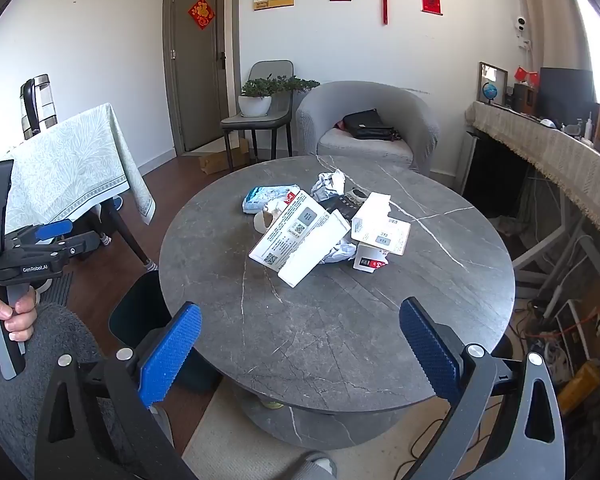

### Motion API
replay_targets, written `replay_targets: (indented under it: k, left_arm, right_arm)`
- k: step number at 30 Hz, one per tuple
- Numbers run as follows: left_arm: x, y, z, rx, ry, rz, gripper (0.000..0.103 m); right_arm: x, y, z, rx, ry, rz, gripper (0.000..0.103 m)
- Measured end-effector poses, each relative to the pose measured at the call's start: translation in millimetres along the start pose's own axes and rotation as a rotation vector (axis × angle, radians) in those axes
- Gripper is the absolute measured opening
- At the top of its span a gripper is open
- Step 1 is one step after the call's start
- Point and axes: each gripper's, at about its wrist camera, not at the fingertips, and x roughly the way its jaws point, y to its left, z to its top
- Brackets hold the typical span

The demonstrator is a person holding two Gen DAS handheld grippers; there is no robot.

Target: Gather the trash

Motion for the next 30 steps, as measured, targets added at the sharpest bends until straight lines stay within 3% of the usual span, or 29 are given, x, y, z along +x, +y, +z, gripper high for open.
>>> replay_targets:
  k: [30]
  left_arm:
    - [4.9, 4.8, -1.4, -0.001, 0.002, 0.000, 0.100]
  right_arm:
    - [2.2, 1.3, -0.2, -0.004, 0.007, -0.001, 0.100]
